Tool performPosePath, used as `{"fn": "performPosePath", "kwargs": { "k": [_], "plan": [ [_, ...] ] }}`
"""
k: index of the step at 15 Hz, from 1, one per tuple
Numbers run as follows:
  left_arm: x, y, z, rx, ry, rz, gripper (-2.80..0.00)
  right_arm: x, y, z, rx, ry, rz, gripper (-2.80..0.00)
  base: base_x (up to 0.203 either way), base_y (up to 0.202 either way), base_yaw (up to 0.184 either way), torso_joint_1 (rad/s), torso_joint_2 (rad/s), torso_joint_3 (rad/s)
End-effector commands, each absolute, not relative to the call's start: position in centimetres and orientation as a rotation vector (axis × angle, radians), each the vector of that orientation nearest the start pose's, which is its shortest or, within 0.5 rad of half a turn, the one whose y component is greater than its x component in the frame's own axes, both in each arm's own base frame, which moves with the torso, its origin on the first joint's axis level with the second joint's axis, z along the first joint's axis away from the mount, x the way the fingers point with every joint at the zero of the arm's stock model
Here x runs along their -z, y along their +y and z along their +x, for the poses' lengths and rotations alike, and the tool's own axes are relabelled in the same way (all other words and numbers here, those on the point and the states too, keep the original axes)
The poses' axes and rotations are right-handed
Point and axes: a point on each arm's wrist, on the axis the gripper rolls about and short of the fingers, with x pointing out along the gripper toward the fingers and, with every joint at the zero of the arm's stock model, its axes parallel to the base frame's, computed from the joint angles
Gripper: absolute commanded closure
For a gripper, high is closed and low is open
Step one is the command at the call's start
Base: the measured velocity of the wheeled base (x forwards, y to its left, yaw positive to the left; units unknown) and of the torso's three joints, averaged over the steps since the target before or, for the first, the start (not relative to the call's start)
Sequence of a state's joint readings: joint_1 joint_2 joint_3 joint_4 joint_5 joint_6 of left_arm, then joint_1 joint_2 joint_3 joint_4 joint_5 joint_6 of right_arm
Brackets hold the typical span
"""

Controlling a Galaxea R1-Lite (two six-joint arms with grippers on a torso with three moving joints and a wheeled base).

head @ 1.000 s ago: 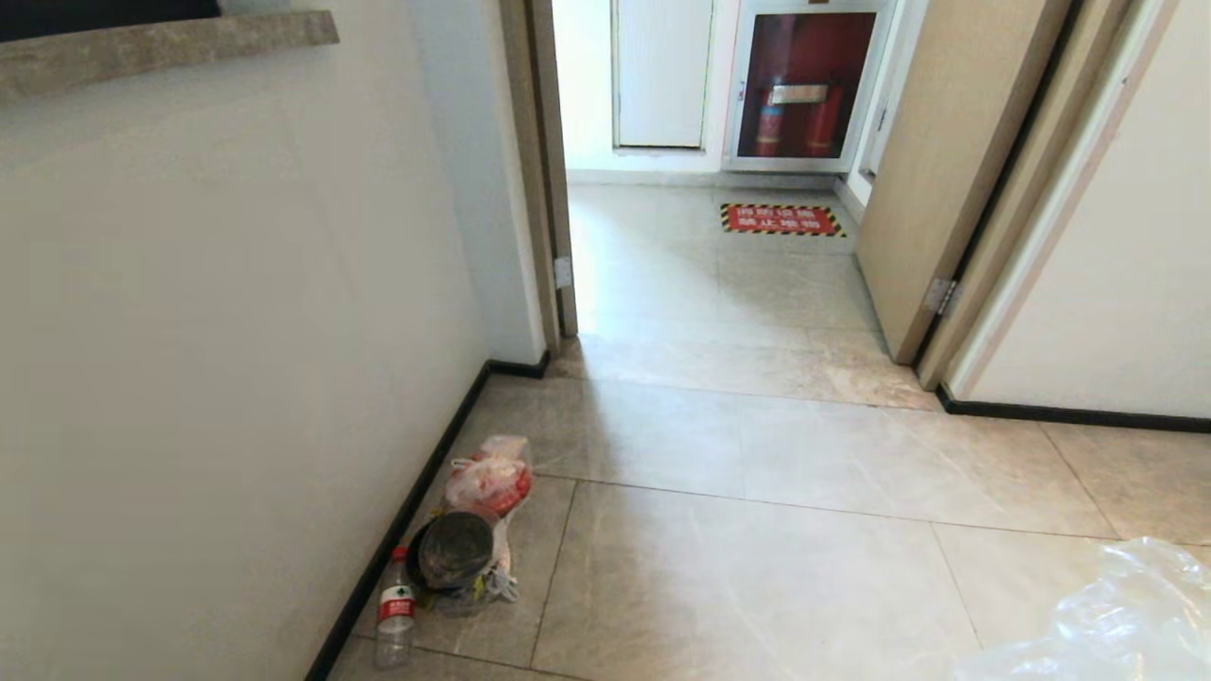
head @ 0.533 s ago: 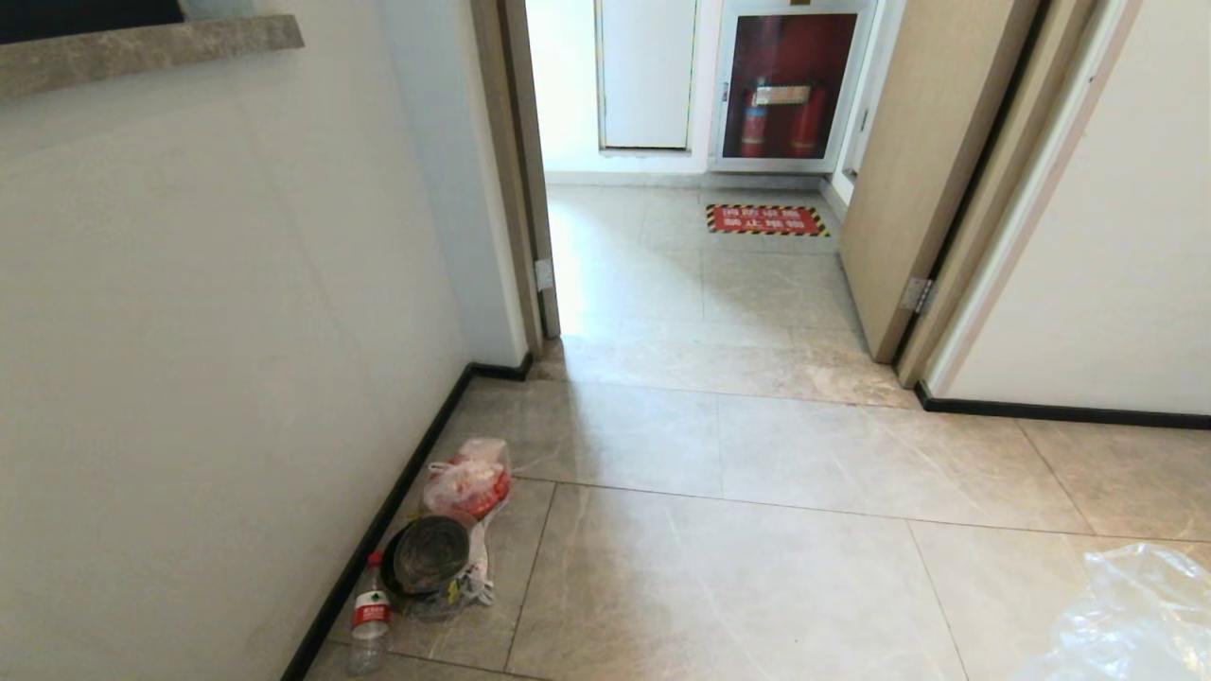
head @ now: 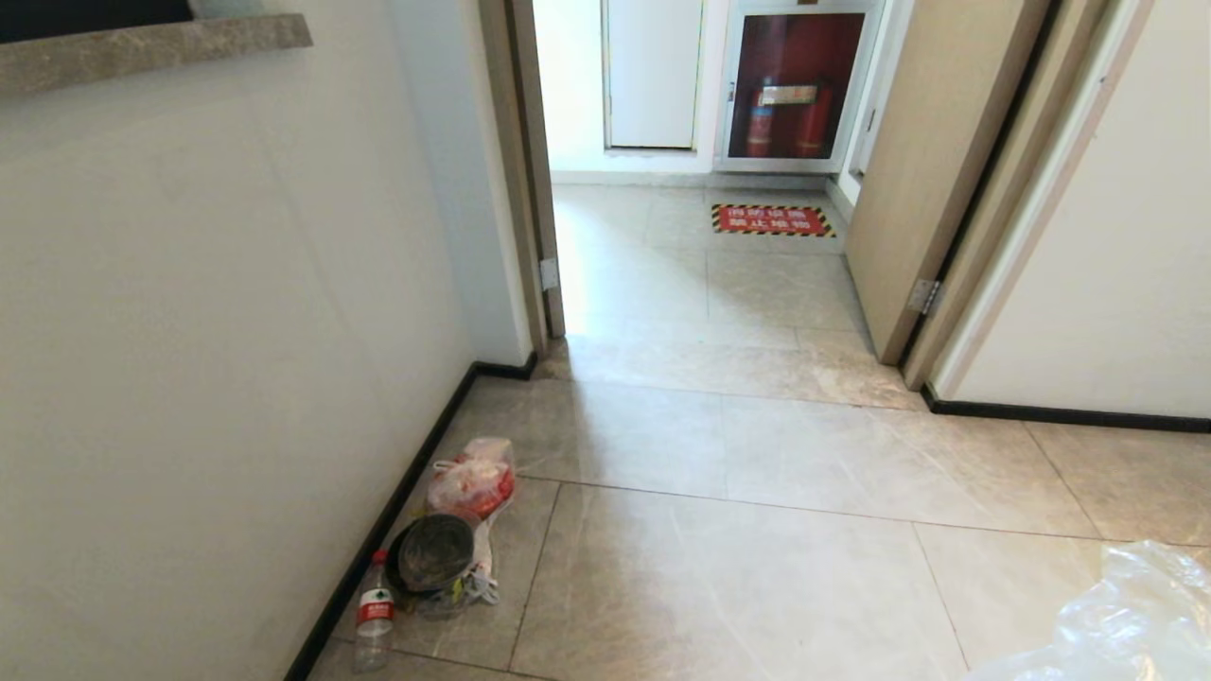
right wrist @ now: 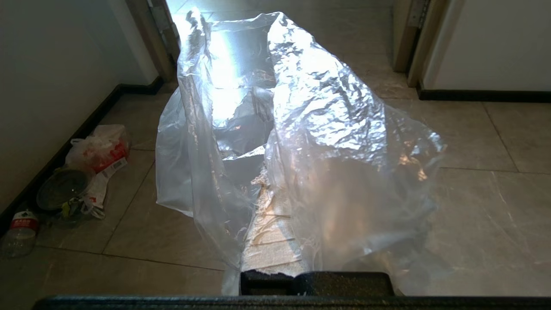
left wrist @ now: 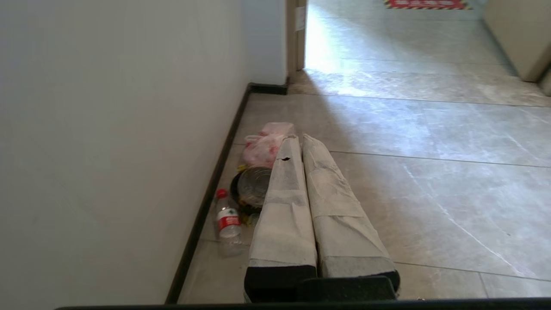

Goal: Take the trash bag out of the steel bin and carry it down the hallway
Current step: Put the trash bag at the door

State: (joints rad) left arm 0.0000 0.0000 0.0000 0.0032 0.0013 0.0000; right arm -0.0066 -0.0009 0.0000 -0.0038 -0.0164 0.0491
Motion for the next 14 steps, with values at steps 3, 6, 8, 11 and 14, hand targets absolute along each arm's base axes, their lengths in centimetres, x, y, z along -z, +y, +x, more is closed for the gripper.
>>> {"fn": "performPosePath", "kwargs": {
  "k": [3, 6, 8, 11, 14],
  "plan": [
    [-7.52, 0.01, -2.28, -0.002, 0.003, 0.0, 0.0, -7.61, -0.02, -2.29, 0.024, -0.004, 0.049, 0.0, 0.0, -0.002, 0.091, 0.004, 0.0, -0.001],
    [-7.52, 0.0, -2.28, -0.002, 0.003, 0.0, 0.0, -7.59, -0.02, -2.29, 0.024, -0.002, 0.049, 0.0, 0.0, -0.01, 0.174, -0.002, 0.0, 0.001],
    [-7.52, 0.0, -2.28, -0.002, 0.003, 0.0, 0.0, -7.6, -0.02, -2.28, 0.023, -0.004, 0.049, 0.0, -0.001, -0.01, 0.172, 0.001, 0.0, 0.004],
    [-7.52, 0.0, -2.28, -0.002, 0.003, 0.0, 0.0, -7.61, -0.02, -2.28, 0.024, -0.007, 0.049, 0.0, 0.001, -0.011, 0.174, 0.002, 0.01, 0.001],
    [-7.52, 0.01, -2.28, -0.003, 0.003, 0.0, 0.0, -7.62, -0.02, -2.27, 0.024, -0.01, 0.049, 0.0, -0.002, -0.013, 0.164, 0.003, 0.0, 0.004]
  ]
}}
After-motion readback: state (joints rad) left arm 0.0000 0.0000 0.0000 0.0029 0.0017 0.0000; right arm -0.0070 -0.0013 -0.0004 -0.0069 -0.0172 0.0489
